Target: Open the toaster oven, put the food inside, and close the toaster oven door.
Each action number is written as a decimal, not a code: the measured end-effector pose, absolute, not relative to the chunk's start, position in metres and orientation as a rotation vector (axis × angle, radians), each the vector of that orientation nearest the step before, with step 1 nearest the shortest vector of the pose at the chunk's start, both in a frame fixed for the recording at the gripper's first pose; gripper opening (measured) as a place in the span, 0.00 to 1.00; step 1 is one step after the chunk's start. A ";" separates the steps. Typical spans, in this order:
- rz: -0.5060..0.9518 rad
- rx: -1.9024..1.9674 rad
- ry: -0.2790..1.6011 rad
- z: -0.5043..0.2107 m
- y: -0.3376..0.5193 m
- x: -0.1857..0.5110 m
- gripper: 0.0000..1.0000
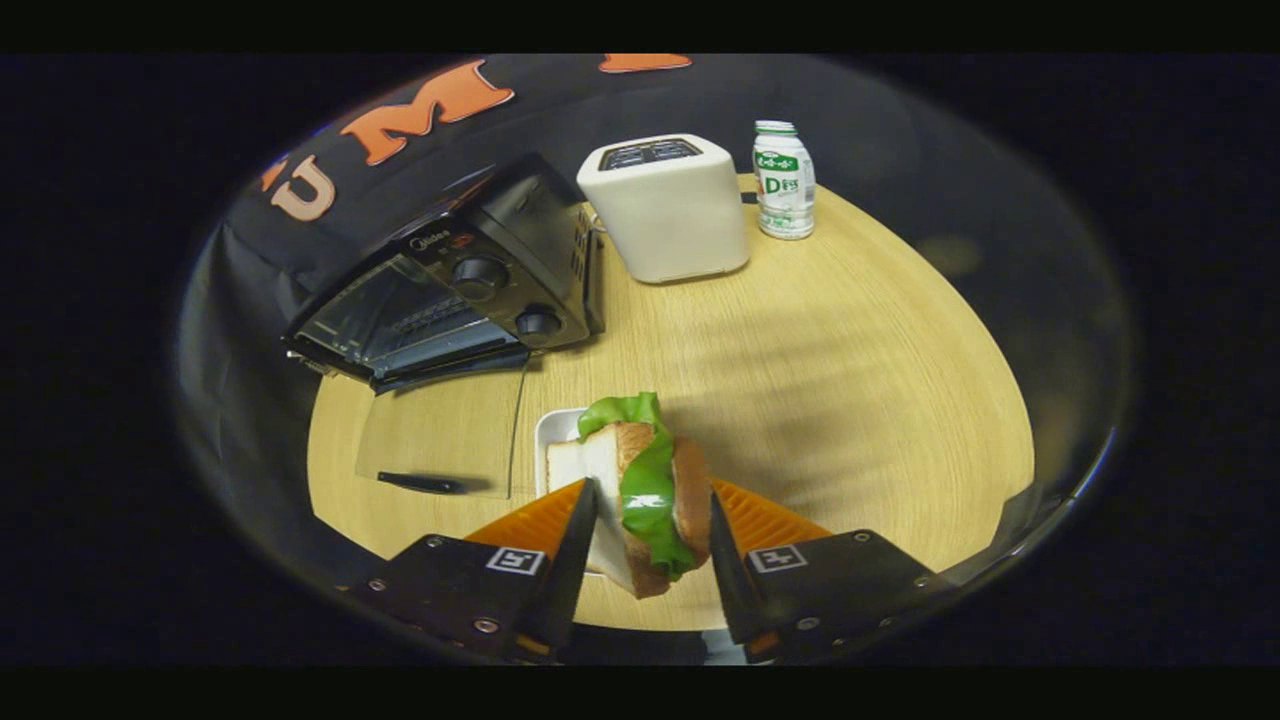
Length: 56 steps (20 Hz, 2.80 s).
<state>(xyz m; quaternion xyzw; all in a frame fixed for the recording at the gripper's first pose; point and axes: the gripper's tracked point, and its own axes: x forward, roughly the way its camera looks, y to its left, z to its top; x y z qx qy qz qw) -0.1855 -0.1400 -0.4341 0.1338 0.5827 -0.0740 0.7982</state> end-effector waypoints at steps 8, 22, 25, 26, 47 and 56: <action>-0.211 0.342 1.227 -0.415 -0.134 -0.182 0.30; -0.092 0.544 0.987 -0.350 -0.051 -0.106 0.29; -0.065 0.592 0.964 -0.356 -0.022 -0.089 0.29; -0.056 0.610 0.955 -0.359 -0.012 -0.084 0.29; -0.222 1.022 0.662 -0.441 0.058 0.024 0.29; -0.250 1.078 0.569 -0.458 0.077 0.053 0.31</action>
